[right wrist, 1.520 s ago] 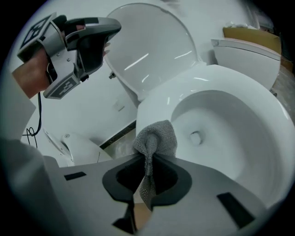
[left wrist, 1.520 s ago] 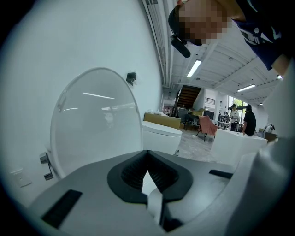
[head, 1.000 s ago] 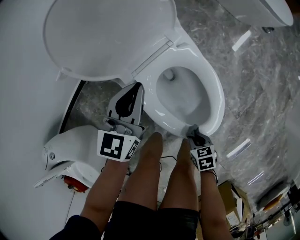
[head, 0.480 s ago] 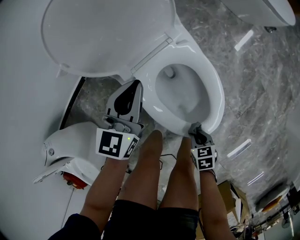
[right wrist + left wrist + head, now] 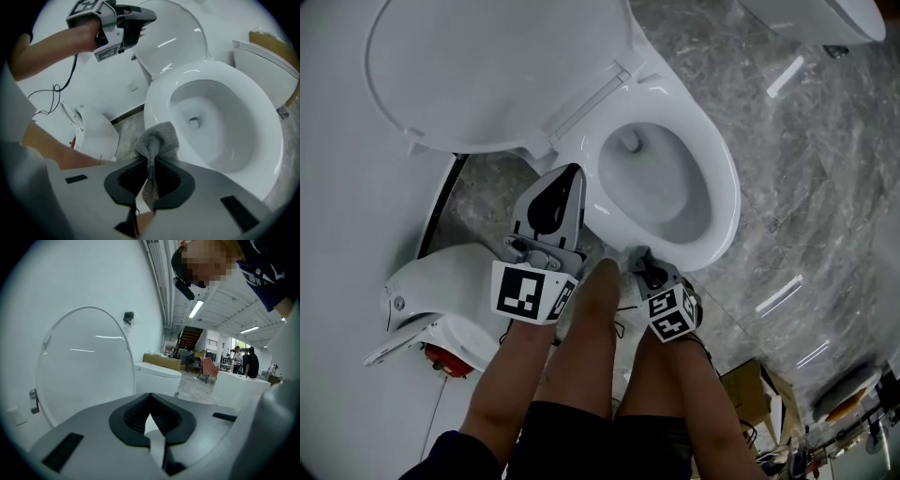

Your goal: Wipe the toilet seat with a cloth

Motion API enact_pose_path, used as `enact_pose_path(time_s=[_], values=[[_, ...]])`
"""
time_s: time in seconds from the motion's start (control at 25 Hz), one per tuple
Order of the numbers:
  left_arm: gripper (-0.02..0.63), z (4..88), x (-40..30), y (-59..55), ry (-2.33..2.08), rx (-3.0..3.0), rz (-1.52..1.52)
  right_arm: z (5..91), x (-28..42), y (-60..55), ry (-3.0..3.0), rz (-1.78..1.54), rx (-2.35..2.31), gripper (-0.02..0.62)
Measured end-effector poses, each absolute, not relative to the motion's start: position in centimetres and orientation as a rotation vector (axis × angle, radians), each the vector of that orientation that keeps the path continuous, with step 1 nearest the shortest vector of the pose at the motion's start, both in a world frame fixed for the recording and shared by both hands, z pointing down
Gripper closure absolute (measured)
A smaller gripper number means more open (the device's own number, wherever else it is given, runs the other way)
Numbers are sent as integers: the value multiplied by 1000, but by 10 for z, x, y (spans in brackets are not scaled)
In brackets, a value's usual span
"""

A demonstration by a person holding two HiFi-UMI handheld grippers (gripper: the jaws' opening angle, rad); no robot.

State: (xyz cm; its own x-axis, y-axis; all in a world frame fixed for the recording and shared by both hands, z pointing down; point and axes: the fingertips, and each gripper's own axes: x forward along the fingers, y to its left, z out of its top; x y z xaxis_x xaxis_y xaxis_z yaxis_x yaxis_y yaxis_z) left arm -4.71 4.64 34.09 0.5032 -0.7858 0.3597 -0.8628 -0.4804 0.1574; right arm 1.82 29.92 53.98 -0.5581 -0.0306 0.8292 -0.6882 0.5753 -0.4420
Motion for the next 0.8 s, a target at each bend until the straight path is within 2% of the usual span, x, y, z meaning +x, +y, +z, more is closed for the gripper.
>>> enact_pose_path(time_s=[0.28, 0.48, 0.6, 0.8], values=[[594, 342, -37, 52, -1383, 2424, 336, 545, 156, 288, -1805, 979, 842, 543], [594, 338, -27, 55, -1373, 2432, 326, 546, 209, 242, -1728, 874, 1028, 543], [594, 339, -26, 56, -1379, 2432, 326, 549, 194, 241, -1748, 928, 1003, 543], [594, 339, -16, 58, -1384, 2410, 307, 549, 90, 275, -1868, 1092, 702, 543]])
